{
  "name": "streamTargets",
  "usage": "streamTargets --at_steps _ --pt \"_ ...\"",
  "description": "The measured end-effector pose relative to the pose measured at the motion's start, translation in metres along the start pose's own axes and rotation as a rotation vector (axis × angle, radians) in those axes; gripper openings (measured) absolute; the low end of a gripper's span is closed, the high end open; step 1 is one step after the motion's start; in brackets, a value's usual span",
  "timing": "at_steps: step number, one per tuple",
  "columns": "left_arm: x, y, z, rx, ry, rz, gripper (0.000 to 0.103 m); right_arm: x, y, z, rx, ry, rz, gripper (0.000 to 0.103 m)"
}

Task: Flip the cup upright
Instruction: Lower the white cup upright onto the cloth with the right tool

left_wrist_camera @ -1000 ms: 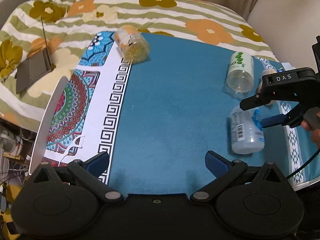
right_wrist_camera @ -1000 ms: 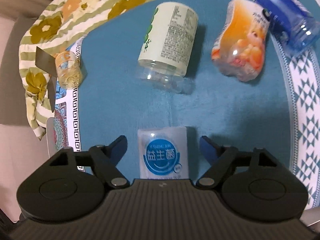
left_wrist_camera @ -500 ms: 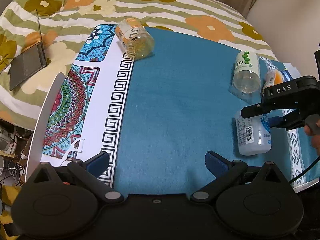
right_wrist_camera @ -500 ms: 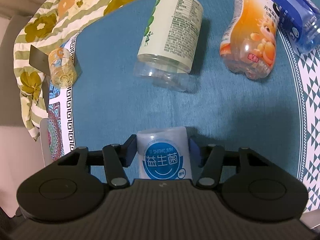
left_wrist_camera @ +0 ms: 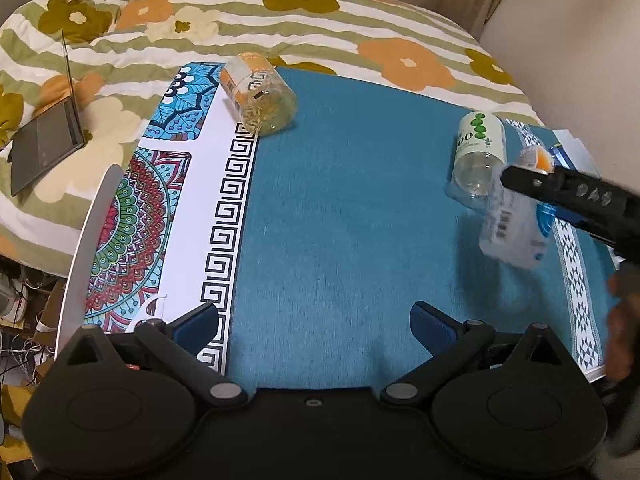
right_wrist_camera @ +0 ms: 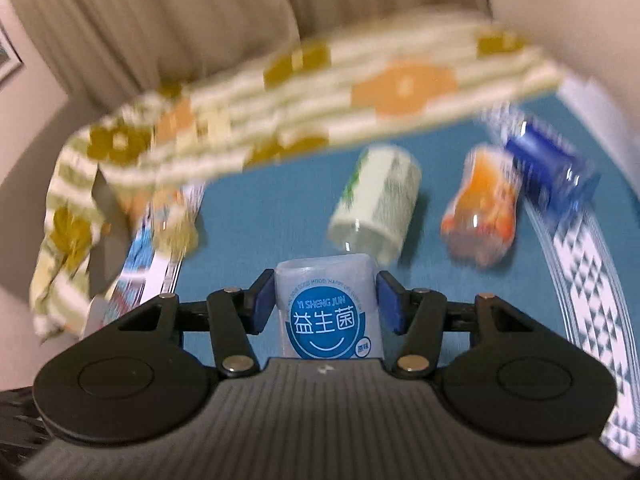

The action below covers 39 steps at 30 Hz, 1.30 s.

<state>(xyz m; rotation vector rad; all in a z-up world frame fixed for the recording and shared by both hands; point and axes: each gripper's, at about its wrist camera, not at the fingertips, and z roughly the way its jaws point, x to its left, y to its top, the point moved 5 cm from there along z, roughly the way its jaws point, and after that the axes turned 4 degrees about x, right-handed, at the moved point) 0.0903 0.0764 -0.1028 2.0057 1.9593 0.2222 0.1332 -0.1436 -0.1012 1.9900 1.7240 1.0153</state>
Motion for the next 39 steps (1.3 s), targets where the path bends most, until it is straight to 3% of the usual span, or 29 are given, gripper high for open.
streamTargets --at_steps 6,13,21,33,38,39 --pt "0.001 -0.009 0.01 0.039 0.047 0.08 0.103 0.003 -0.032 0.014 -0.215 -0.073 0.021 0.071" --pt "0.005 -0.025 0.025 0.084 0.056 0.145 0.103 0.011 -0.056 0.024 -0.325 -0.14 -0.007 0.072" --pt "0.006 -0.03 0.03 0.089 0.055 0.172 0.103 0.014 -0.07 0.016 -0.314 -0.149 -0.068 0.072" --pt "0.002 -0.032 0.029 0.082 0.027 0.136 0.103 0.021 -0.073 0.012 -0.237 -0.151 -0.156 0.072" --pt "0.002 -0.036 0.026 0.082 0.027 0.108 0.103 0.021 -0.072 0.012 -0.205 -0.14 -0.163 0.076" --pt "0.002 -0.037 0.025 0.08 0.028 0.102 0.103 0.021 -0.072 0.013 -0.192 -0.137 -0.159 0.084"
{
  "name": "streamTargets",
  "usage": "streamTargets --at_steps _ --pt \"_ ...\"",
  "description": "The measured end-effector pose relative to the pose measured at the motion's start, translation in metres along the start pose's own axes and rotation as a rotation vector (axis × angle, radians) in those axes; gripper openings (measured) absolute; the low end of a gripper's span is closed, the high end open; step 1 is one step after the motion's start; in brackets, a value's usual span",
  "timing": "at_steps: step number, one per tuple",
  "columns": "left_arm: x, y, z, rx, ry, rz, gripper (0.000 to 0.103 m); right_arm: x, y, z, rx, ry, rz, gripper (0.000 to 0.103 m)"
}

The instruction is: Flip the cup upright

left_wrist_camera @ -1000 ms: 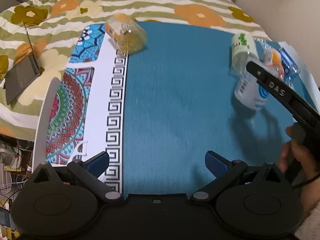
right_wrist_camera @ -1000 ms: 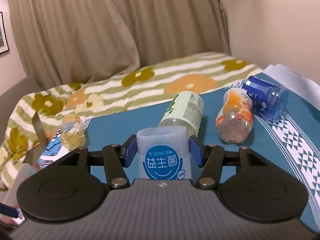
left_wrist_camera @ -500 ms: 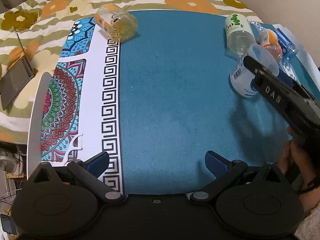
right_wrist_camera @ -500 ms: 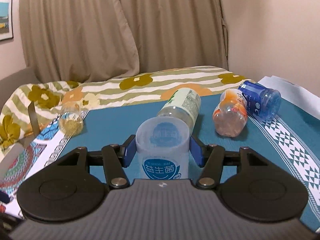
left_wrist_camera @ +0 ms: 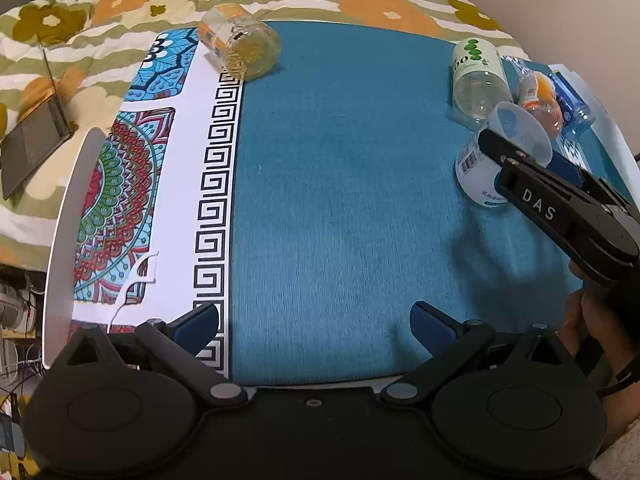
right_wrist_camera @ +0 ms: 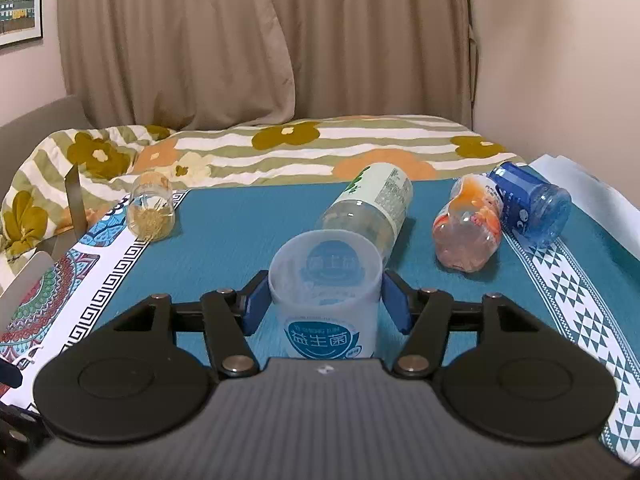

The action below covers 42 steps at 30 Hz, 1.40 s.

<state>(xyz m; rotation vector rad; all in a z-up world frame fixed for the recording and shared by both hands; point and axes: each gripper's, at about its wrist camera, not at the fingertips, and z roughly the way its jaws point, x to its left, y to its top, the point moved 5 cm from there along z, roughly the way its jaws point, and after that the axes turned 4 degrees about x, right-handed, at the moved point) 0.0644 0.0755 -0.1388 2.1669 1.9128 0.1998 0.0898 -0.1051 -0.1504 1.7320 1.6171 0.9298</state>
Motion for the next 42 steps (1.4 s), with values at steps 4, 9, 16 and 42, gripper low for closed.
streamTargets --at_steps 4,9,16,42 --pt "0.0 -0.002 -0.007 -0.017 0.006 -0.025 0.103 -0.004 0.002 -0.003 0.017 0.008 0.019 0.103" --pt "-0.004 -0.002 -0.025 -0.053 0.016 -0.053 0.103 -0.008 0.014 -0.013 0.076 0.031 0.001 0.103" --pt "-0.018 0.009 -0.066 -0.154 0.025 -0.072 0.103 -0.03 0.048 -0.05 0.215 0.055 -0.003 0.103" --pt "-0.079 0.008 -0.097 -0.33 0.105 0.018 0.103 -0.099 0.051 -0.106 0.422 -0.04 -0.04 0.103"
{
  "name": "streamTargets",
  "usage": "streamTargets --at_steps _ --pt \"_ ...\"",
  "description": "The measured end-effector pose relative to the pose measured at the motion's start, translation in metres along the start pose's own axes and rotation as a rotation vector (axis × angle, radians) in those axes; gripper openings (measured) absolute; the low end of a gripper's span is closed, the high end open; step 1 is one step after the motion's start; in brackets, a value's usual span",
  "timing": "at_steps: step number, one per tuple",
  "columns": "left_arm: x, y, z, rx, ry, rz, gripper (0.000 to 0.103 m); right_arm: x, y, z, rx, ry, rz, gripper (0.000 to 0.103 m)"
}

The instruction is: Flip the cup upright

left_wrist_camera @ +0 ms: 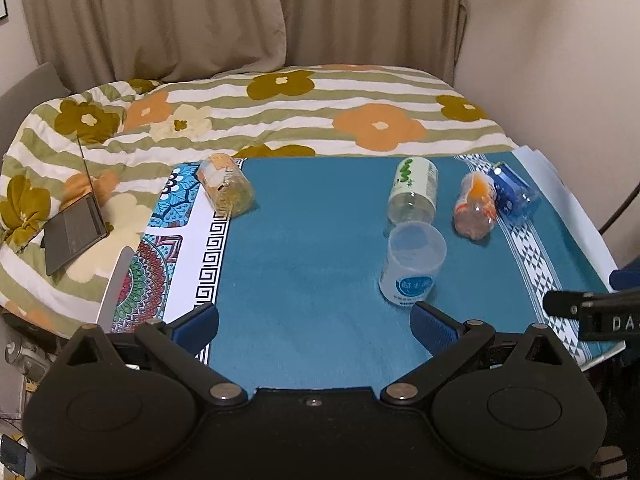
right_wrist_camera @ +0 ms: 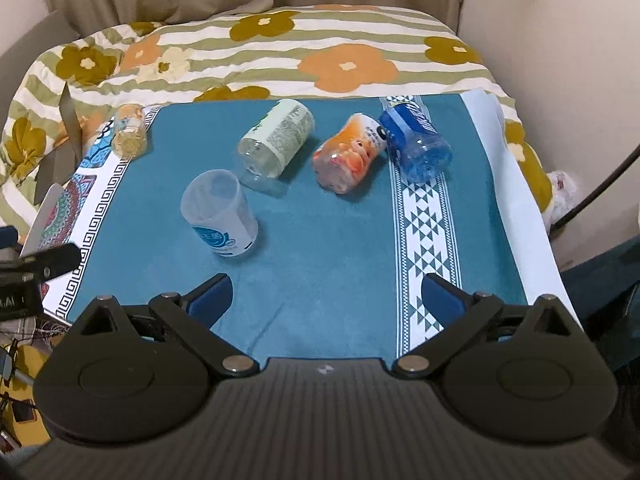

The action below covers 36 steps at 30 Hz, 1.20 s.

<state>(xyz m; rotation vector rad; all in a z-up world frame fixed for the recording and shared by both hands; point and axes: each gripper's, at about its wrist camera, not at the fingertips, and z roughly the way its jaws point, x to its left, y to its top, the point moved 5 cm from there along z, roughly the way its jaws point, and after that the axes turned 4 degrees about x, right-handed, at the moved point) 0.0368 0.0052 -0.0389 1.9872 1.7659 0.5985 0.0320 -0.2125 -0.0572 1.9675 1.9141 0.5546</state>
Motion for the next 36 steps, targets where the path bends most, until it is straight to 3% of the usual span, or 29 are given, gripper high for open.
streamTargets --at_steps 36 --pt "-0.0062 0.0073 0.0014 -0.014 -0.001 0.046 0.103 -0.0062 -0.0009 0.0027 0.018 -0.023 0.03 0.103"
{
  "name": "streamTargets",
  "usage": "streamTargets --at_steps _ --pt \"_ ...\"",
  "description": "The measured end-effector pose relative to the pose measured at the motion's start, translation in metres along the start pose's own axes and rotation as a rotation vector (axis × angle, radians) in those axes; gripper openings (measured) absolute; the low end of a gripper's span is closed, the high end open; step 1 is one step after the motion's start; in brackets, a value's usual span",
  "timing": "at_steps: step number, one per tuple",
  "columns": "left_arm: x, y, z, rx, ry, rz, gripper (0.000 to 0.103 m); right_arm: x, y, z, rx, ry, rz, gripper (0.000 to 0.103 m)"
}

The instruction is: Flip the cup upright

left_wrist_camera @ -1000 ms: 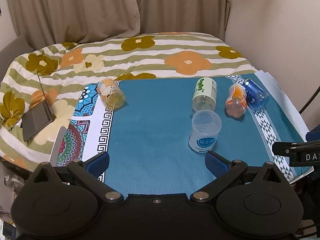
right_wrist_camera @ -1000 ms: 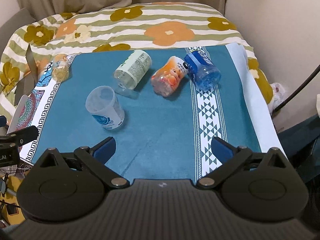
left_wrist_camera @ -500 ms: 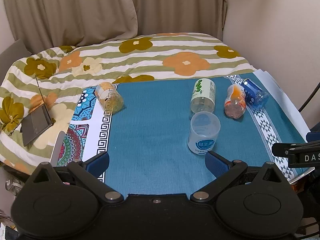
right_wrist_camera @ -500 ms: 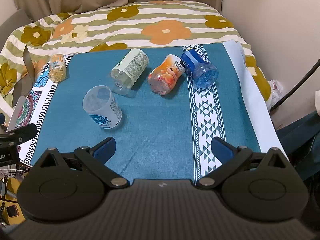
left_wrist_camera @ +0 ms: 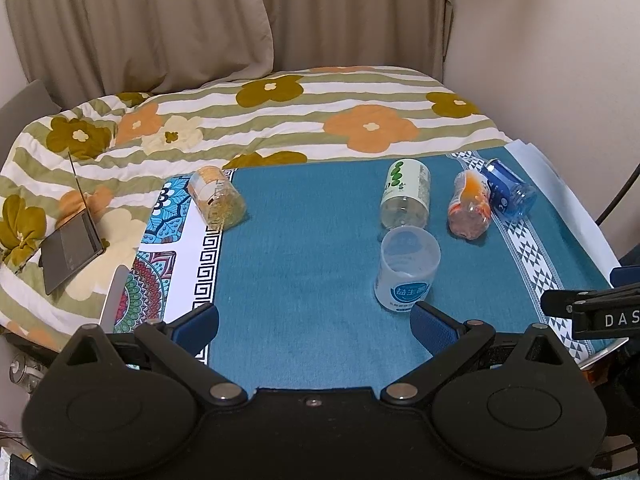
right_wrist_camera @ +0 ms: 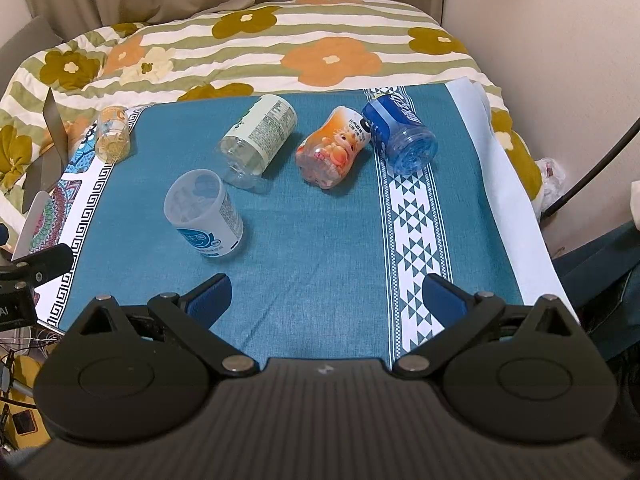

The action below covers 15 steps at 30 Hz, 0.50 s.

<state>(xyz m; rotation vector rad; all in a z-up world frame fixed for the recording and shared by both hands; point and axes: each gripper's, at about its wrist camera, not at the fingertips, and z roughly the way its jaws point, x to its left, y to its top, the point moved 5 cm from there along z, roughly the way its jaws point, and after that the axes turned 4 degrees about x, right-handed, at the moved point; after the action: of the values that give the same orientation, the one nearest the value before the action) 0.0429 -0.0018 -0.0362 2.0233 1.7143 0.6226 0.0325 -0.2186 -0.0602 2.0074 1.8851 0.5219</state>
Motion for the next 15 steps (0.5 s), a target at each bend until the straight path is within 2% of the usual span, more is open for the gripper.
streamTargets --at_steps 15 --pt "0.0019 0.0005 -0.0023 -0.003 -0.001 -0.002 0.103 0.0001 -0.0025 0.0014 0.003 -0.005 0.003 0.103"
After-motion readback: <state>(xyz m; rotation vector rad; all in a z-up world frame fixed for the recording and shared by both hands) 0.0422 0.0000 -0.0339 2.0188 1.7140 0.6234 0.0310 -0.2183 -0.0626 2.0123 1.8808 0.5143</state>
